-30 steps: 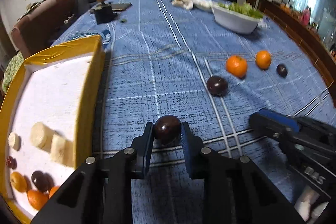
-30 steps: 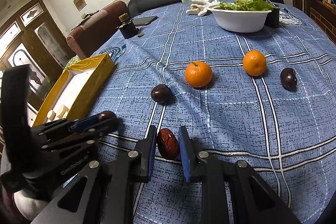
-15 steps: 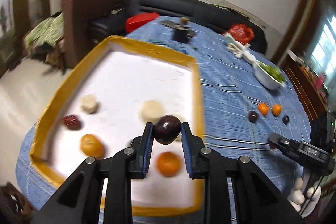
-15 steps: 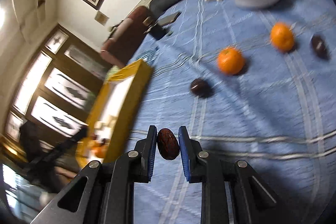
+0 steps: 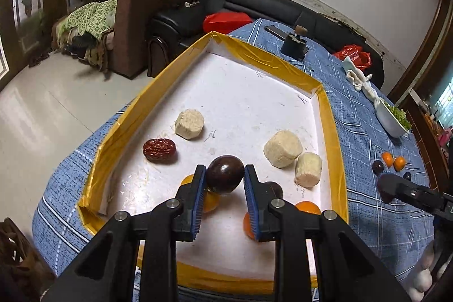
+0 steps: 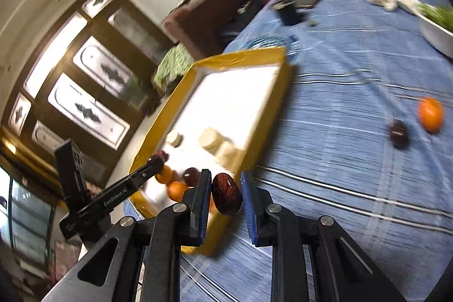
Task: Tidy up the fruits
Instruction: 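Release the plum into the tray with the left tool while the right tool drops the date, then grasp an orange with the right tool while the left tool moves back over the tablecloth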
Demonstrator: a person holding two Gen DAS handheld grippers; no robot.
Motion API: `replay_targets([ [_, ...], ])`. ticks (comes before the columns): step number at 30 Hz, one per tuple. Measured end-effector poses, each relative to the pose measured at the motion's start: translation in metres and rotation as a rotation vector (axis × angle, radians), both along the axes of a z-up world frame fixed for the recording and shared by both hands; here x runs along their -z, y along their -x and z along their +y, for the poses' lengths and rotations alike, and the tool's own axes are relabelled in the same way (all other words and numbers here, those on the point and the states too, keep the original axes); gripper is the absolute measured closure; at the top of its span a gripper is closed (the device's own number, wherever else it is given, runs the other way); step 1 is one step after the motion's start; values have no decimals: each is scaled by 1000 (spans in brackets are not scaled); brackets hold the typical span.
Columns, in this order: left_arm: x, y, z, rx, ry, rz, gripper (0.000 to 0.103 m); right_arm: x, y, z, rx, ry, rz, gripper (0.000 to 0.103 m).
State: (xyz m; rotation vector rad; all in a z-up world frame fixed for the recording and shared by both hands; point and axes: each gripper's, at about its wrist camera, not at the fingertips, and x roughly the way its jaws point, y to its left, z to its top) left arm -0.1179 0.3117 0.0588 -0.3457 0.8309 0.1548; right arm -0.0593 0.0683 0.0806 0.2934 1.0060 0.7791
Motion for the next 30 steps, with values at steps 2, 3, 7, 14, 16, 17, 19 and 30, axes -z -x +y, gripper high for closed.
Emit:
replay_targets([
  [2, 1, 2, 1, 0, -9, -3, 77, 2, -2, 25, -34, 24, -2, 78],
  [3, 1, 2, 1, 4, -16, -4, 77, 4, -3, 36, -47, 35, 0, 78],
  [7, -1, 9, 6, 12, 7, -24, 47, 16, -12, 78, -78, 109, -11, 78],
  [14, -10, 27, 30, -33, 74, -67, 34, 22, -17, 105, -71, 156, -73, 49],
  [16, -14, 31, 36, -48, 95, -80, 33, 18, -16, 100, -52, 153, -91, 45],
  [17, -16, 33, 37, -58, 106, -90, 29, 15, -16, 96, -45, 148, -93, 45],
  [19, -19, 35, 36, -77, 104, -98, 18, 11, -16, 86, -27, 135, -91, 45],
  [30, -29, 33, -14, 85, 106, -125, 15, -5, 0, -37, 174, 207, -162, 45],
])
